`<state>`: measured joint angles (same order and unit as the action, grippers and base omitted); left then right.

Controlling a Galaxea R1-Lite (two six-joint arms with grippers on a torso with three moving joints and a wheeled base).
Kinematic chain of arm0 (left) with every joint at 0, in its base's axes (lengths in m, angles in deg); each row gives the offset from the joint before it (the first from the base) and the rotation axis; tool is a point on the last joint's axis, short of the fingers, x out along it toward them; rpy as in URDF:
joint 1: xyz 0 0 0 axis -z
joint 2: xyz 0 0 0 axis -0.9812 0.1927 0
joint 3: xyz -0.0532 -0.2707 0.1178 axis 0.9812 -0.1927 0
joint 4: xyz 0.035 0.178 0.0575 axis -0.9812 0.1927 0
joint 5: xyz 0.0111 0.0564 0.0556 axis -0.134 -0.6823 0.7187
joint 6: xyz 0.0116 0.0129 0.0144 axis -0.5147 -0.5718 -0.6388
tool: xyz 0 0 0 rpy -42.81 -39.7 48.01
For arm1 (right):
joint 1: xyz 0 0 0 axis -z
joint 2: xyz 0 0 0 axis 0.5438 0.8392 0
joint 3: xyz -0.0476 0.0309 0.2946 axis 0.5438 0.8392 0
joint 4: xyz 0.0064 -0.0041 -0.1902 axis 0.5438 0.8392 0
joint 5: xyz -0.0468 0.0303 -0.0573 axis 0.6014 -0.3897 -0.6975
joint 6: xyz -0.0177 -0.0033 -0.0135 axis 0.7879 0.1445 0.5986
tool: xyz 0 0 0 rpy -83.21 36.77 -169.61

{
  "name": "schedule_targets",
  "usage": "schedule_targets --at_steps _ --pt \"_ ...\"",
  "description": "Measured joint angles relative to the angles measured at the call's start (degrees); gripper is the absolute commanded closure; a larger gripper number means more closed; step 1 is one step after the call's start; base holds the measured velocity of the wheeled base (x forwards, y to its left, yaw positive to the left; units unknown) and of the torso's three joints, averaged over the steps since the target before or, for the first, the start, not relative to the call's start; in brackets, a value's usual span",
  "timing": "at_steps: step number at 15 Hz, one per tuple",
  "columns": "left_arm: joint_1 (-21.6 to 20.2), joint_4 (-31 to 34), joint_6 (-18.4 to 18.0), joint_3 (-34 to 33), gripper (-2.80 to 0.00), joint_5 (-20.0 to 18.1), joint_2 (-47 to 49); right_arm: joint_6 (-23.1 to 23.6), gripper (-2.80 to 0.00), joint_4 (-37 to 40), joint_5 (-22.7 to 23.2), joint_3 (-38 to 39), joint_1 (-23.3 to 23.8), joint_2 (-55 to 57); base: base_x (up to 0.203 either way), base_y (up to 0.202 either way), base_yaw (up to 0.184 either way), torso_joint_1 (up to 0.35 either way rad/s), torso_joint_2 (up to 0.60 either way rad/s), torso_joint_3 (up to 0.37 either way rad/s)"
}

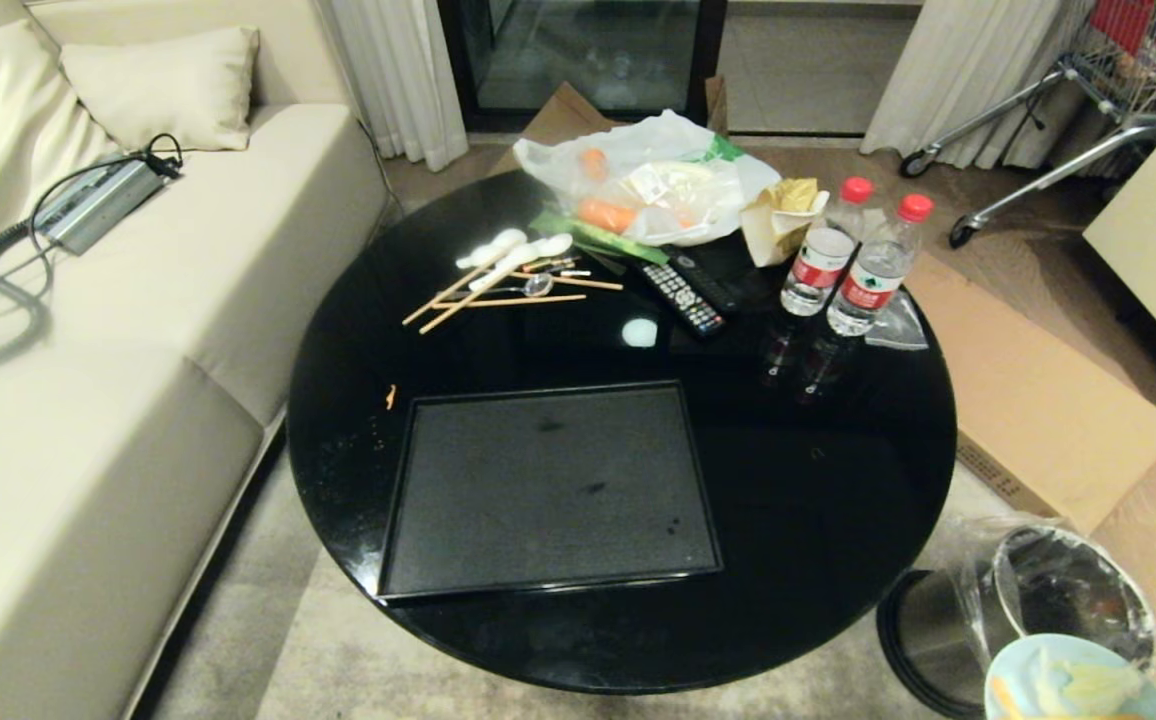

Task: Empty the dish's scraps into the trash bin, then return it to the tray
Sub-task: Move the bowl over the trash can

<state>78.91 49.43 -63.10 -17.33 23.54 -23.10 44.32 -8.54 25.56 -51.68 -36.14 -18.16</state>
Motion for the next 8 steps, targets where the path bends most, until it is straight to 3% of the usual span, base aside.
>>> schedule_targets --at_steps 8 --pt "0.0 0.0 0.0 0.0 0.0 0.0 0.0 0.0 0.0 0.0 0.0 0.0 0.1 0.0 0.0 -0.184 0.005 0.005 0.0 0.003"
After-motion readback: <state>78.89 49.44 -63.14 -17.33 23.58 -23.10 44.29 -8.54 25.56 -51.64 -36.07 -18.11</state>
